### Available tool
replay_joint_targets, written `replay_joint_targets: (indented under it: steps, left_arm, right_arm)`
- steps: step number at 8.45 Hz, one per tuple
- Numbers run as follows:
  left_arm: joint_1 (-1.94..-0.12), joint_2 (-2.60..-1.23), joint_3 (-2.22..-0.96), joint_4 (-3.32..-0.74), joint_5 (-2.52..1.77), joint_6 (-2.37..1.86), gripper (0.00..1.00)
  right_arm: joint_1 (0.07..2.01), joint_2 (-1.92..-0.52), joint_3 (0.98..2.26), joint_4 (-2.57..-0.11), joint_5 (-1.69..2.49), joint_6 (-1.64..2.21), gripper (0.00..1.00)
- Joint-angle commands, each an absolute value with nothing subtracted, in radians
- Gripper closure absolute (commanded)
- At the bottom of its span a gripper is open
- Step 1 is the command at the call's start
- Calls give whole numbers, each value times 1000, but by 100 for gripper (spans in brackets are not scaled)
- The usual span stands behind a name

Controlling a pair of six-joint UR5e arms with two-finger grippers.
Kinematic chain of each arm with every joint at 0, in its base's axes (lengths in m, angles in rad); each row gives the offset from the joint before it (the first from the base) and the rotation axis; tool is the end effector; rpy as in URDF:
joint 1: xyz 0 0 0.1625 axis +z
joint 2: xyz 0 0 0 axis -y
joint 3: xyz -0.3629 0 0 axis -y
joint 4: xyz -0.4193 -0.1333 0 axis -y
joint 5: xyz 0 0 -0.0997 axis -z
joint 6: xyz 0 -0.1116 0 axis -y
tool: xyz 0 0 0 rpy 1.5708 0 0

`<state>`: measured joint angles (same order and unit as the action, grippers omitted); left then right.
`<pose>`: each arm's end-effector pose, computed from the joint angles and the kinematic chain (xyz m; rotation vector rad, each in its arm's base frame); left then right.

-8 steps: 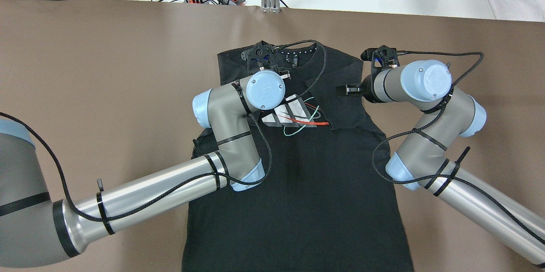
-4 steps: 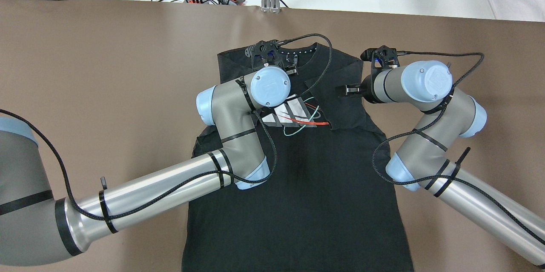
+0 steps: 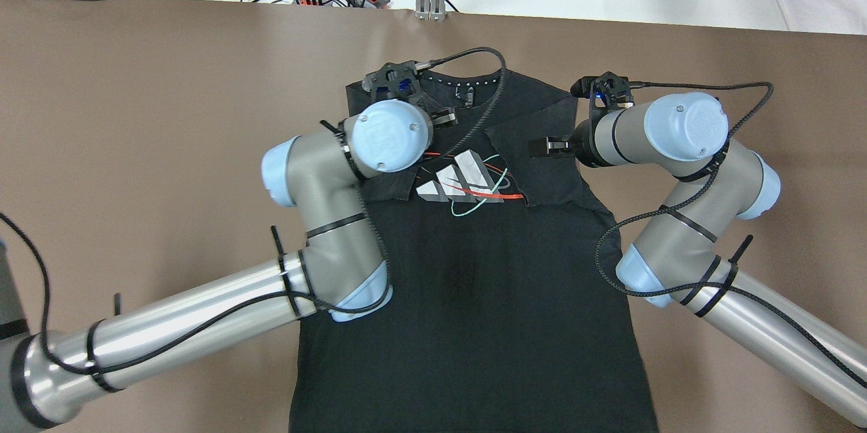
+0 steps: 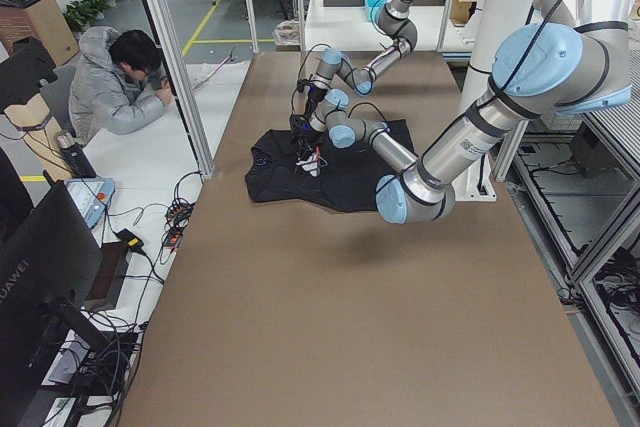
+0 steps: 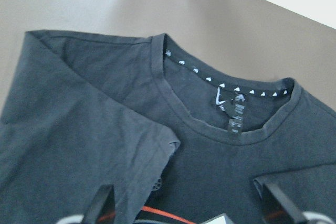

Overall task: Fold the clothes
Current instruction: 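Move both grippers down along the shirt sides toward the hem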

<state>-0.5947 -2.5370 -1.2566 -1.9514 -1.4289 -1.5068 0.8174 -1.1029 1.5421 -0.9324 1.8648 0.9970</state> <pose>0.5608 -0.5593 0.0854 0.4620 0.9470 -0.5547 -0.3946 -0.5683 0.2709 0.4815 -0.9898 0.0601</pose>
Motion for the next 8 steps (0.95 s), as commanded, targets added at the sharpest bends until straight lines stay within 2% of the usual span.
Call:
replay_joint_targets:
  steps: [1, 2, 3, 6, 8]
  left_arm:
    - [-580, -2154, -1787, -1845, -1486, -1516, 0]
    - [-580, -2061, -1893, -1847, -1486, -1522, 0]
    - [-578, -2034, -1926, -1850, -1488, -1563, 0]
    - [-496, -2036, -1959, -1861, -1471, -1672, 0]
    - [-488, -2013, -1979, -1859, -1470, -1675, 0]
  right_arm:
    - [818, -1193, 1644, -931, 1969, 1020, 6]
    - [819, -1242, 1698, -928, 2020, 1041, 6]
    - [821, -1294, 1747, -924, 2070, 1066, 6]
    - [819, -1452, 1868, -895, 2117, 1150, 6]
    - [805, -1590, 1855, -655, 2125, 1228, 5]
